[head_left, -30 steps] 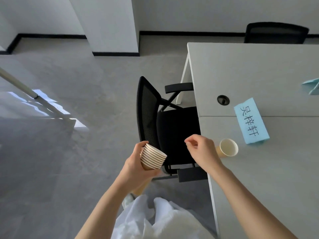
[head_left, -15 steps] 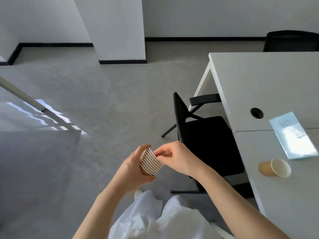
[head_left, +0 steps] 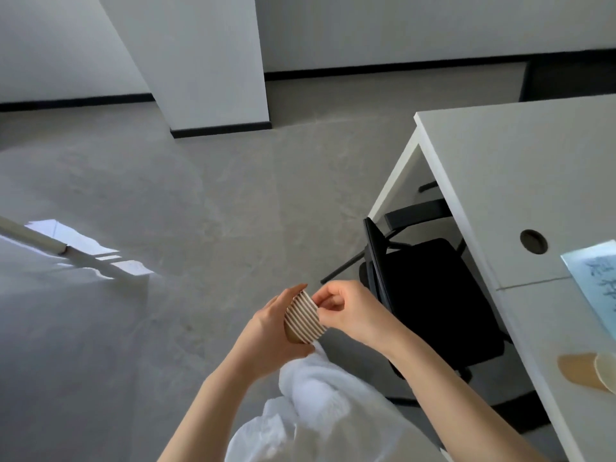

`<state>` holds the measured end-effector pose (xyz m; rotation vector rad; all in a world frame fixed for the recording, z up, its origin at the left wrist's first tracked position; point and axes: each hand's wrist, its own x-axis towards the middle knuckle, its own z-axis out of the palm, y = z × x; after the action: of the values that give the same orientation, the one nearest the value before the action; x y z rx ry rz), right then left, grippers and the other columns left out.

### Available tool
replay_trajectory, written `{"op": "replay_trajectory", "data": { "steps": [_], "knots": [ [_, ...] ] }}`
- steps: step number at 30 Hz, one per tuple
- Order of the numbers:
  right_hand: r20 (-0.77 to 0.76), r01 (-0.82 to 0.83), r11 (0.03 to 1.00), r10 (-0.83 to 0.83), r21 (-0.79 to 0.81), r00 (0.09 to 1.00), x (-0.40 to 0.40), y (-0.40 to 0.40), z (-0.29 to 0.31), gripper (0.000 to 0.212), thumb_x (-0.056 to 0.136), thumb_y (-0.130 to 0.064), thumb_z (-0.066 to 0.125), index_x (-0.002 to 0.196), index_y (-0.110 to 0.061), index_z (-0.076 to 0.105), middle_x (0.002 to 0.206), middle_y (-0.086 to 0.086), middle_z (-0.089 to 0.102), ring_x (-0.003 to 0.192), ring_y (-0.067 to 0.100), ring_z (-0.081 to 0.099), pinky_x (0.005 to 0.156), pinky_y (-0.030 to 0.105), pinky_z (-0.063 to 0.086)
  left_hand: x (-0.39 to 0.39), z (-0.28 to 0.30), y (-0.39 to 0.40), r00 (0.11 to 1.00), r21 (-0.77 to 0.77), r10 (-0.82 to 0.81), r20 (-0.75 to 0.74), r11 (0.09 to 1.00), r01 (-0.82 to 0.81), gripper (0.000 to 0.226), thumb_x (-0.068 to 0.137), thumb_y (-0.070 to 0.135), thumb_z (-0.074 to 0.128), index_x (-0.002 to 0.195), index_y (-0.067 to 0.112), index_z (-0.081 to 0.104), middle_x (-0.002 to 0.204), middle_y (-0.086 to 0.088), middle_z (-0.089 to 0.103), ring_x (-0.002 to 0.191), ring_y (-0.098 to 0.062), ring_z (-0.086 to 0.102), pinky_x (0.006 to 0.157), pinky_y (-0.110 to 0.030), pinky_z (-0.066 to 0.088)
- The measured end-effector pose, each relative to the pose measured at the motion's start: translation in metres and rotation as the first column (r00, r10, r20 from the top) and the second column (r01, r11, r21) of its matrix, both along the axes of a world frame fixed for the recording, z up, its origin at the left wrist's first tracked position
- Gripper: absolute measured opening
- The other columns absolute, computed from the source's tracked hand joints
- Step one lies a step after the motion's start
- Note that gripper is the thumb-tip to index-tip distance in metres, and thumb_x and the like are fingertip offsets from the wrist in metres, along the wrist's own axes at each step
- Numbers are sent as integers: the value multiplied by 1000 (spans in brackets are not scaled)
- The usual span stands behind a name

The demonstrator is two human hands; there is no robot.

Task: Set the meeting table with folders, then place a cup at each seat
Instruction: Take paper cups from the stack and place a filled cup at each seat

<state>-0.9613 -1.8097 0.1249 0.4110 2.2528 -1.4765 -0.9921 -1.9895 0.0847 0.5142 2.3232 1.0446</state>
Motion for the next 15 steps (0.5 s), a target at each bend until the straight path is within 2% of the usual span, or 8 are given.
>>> {"op": "replay_trajectory", "data": {
  "steps": [2,5,8,11,15],
  "knots": [
    [-13,26,1000,-26,2,1000,-36,9,-5,14,79,-9,67,92,-12,68,81,0,73,73,6,67,71,20,53,-38,-6,6,1000,16,-6,11,1000,6,99,59,19,85,140,43,35,115,19,49,103,-3,52,78,0,35],
    [-24,52,999,-52,5,998,-94,25,-8,15,76,-15,75,89,-12,68,81,3,73,72,9,67,73,26,53,-96,-6,17,1000,21,-17,-4,1000,17,100,57,17,85,135,50,31,119,18,50,105,-2,52,82,1,35],
    [-34,59,998,-58,4,998,-156,44,0,15,76,-17,75,88,-13,67,78,0,72,70,7,64,71,25,51,-160,2,33,999,21,-30,-24,999,30,99,56,17,84,135,47,32,118,22,50,104,-2,53,82,2,35],
    [-63,62,998,-60,22,996,-213,62,9,13,76,-19,75,86,-17,67,72,-6,67,67,5,60,68,24,48,-219,8,50,999,49,-29,-43,998,31,97,54,20,84,133,49,34,118,27,49,101,6,53,81,1,35],
    [-119,121,990,-112,69,987,-280,90,13,13,77,-19,74,87,-16,67,76,-2,70,70,8,62,72,28,51,-287,4,71,999,90,19,-38,996,-15,97,54,24,85,140,38,41,118,15,57,103,13,51,78,-1,38]
  ]
}}
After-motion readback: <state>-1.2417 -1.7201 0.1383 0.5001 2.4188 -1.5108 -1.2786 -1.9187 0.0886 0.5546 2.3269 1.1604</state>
